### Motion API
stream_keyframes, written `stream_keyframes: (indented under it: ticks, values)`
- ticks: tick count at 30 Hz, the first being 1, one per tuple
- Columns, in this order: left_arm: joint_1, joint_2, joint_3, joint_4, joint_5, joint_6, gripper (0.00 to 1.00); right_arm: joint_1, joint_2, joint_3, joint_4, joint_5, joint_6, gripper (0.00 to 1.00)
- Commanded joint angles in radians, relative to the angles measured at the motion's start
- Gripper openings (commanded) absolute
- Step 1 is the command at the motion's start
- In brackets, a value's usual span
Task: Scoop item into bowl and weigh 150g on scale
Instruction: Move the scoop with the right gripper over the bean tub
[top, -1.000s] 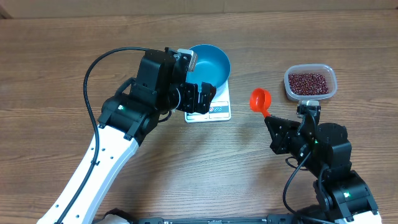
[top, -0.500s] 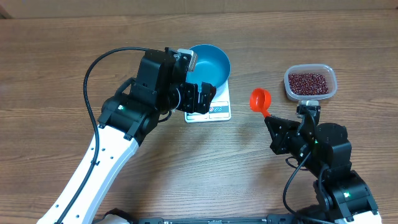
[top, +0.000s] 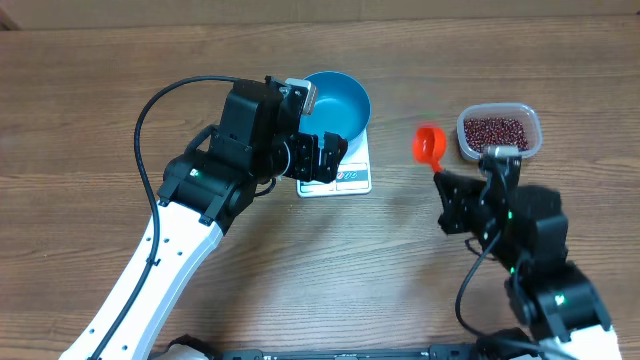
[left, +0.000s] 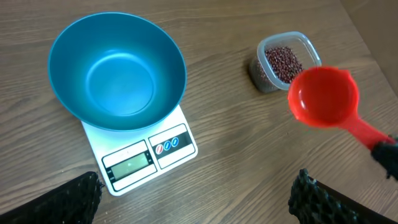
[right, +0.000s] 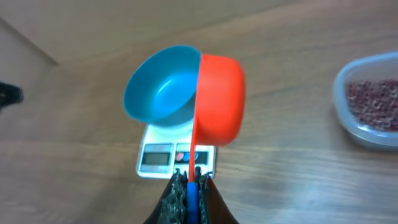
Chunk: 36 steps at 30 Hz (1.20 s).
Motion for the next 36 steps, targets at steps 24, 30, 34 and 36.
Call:
stream_keyframes:
  ticks: [24, 30, 34, 36]
  values:
    - [0.003, 0.003, 0.018, 0.001, -0.013, 0.018, 1.0, -0.349, 0.816, 0.773, -0.386, 0.254, -0.296, 0.03]
    - [0.003, 0.003, 0.018, 0.001, -0.013, 0.018, 1.0, -0.361, 0.829, 0.773, -0.389, 0.256, -0.296, 0.03]
    - [0.003, 0.003, 0.018, 0.001, -0.013, 0.018, 1.0, -0.361, 0.829, 0.774, -0.403, 0.252, -0.296, 0.03]
    - [0.003, 0.003, 0.018, 0.001, -0.013, 0.018, 1.0, -0.361, 0.829, 0.774, -0.408, 0.248, -0.297, 0.03]
